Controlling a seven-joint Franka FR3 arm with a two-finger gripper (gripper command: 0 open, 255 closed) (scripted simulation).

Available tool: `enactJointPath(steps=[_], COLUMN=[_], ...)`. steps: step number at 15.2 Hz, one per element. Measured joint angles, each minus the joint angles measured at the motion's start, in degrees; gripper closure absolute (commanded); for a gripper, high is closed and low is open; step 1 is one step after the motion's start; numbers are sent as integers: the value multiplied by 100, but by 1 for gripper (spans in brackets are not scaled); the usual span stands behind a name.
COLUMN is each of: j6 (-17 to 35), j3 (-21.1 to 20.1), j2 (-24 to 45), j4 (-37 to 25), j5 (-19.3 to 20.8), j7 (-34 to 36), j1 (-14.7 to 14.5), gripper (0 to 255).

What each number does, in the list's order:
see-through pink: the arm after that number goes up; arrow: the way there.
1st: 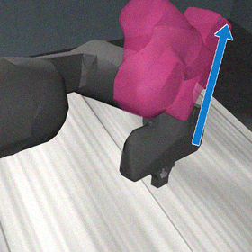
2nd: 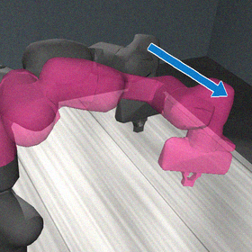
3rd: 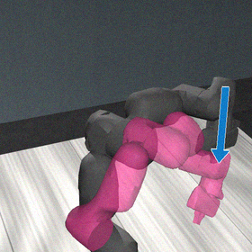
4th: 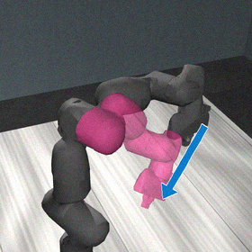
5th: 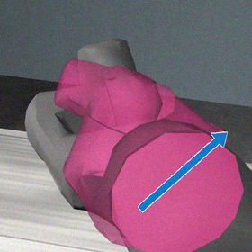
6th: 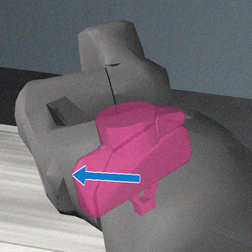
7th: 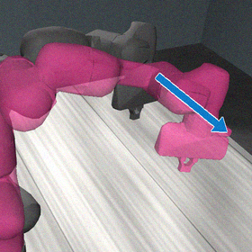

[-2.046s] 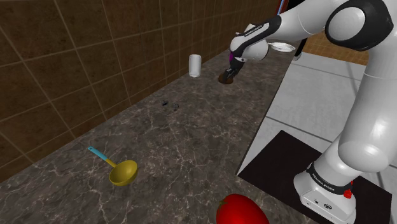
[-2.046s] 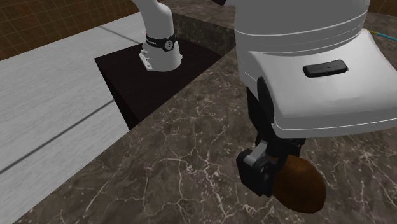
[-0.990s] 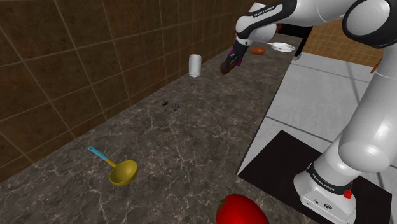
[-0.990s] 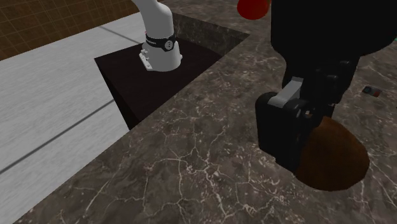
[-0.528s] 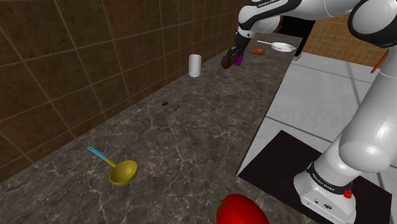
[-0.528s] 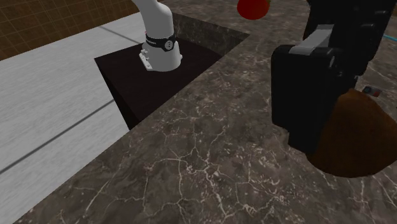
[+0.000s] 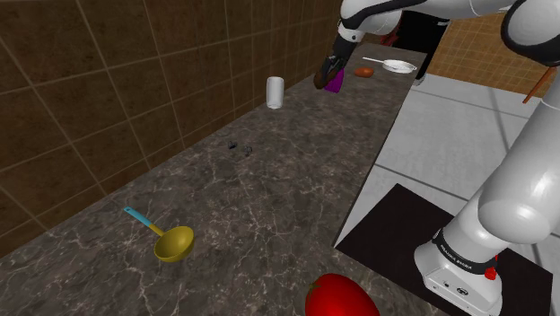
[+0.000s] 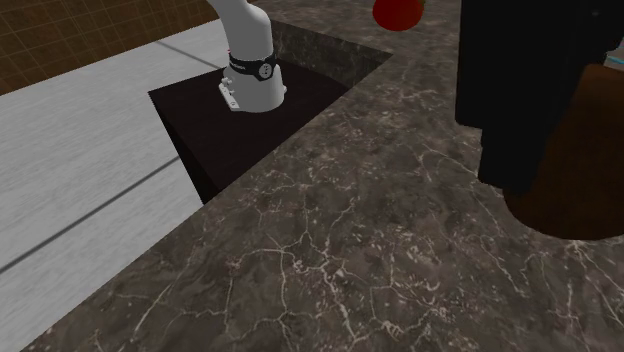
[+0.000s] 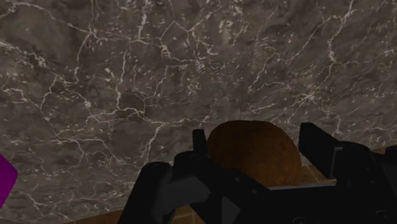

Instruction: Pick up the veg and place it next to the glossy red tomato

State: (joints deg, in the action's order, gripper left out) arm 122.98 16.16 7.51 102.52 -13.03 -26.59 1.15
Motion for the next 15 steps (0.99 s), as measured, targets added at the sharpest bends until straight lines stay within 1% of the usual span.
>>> enactJointPath(steps=[4,9,12,15], j6=[229,522,602,589], j3=[-153,-435,-676,-929], j2=[-654,-1441,-2010,-2430], j4=[782,1765,2364,2741], j5=[302,631,824,937], j7=[474,1103,1546,1958], j1=[-254,-484,-589,-678], gripper=[255,255,255,255])
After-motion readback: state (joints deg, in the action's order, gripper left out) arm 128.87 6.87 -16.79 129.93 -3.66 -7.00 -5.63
